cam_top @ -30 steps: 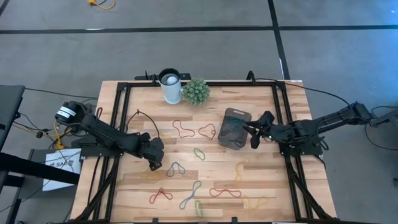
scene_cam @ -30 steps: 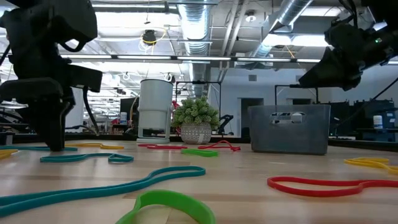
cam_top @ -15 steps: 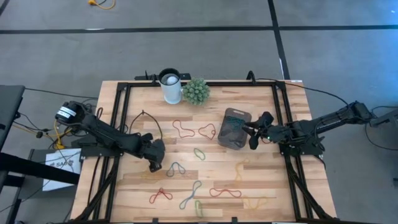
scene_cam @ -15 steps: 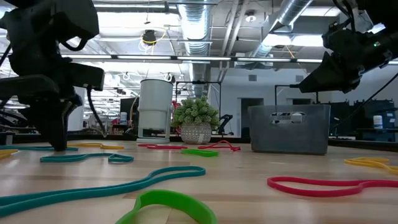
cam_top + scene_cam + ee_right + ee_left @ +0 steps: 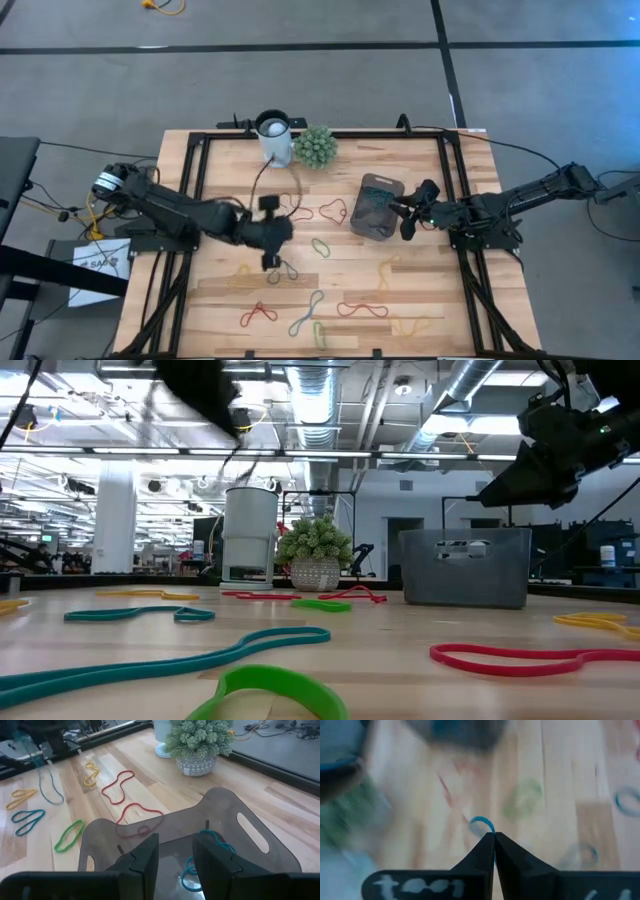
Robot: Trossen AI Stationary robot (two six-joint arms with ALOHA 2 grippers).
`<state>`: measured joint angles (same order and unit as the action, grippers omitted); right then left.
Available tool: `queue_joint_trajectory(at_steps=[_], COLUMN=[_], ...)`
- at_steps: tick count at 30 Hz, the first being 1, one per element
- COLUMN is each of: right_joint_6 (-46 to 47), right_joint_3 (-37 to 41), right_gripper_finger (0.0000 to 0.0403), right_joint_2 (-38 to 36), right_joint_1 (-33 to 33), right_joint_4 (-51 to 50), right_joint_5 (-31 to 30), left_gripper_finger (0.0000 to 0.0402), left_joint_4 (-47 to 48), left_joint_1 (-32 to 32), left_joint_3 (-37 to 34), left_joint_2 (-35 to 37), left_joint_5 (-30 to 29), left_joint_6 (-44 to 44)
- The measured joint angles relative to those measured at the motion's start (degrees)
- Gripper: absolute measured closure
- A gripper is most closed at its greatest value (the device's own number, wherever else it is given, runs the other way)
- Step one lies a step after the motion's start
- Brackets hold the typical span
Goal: Pick and place items into bin
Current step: Put the blue rubber band into the black bin
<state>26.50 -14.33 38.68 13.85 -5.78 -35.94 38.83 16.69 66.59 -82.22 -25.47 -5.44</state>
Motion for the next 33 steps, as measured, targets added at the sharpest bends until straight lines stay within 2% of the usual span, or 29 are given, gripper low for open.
queue_joint_trajectory(at_steps=[3, 5, 7, 10, 14, 17, 21, 25, 30, 33], right_joint_6=[-0.1, -0.6, -1.5, -1.8, -3.1, -3.1, -2.9, -2.6, -2.6, -2.6], right_joint_3=[0.0, 0.0, 0.0, 0.0, 0.0, 0.0, 0.0, 0.0, -0.1, -0.1], right_gripper_finger=[0.0291, 0.0291, 0.0291, 0.0291, 0.0291, 0.0291, 0.0291, 0.0291, 0.0291, 0.0291], right_joint_2=[0.0, 0.0, 0.0, 0.0, -0.7, -1.9, -3.9, -6.2, -7.3, -7.3], right_joint_1=[0.0, 0.0, 0.0, -0.1, -0.6, -0.9, -0.9, -0.7, -0.8, -0.8], right_joint_4=[0.3, 0.3, 0.8, 1.7, 3.4, 4.7, 4.9, 4.2, 0.4, 0.0], right_joint_5=[0.0, 0.0, 0.0, -0.1, -2.4, -6.0, -6.8, -13.3, -22.0, -23.2], left_gripper_finger=[0.0401, 0.0401, 0.0401, 0.0401, 0.0401, 0.0401, 0.0402, 0.0401, 0.0401, 0.0401], left_joint_4=[-2.0, -7.0, -12.4, -20.4, -29.3, -32.1, -32.6, -36.4, -41.0, -40.8], left_joint_1=[-2.6, -4.6, -6.8, -10.2, -15.1, -19.3, -24.7, -28.0, -29.7, -30.1], left_joint_3=[5.7, 8.5, 10.0, 11.2, 12.4, 14.5, 17.7, 20.4, 25.2, 29.7], left_joint_2=[0.0, 0.0, -0.1, -1.1, -4.6, -9.4, -17.2, -26.2, -37.2, -43.6], left_joint_5=[-1.0, -1.0, 1.5, 9.8, 23.3, 28.4, 34.5, 42.4, 42.9, 43.0], left_joint_6=[9.7, 16.8, 24.0, 32.6, 38.8, 39.3, 36.2, 32.2, 30.9, 29.1])
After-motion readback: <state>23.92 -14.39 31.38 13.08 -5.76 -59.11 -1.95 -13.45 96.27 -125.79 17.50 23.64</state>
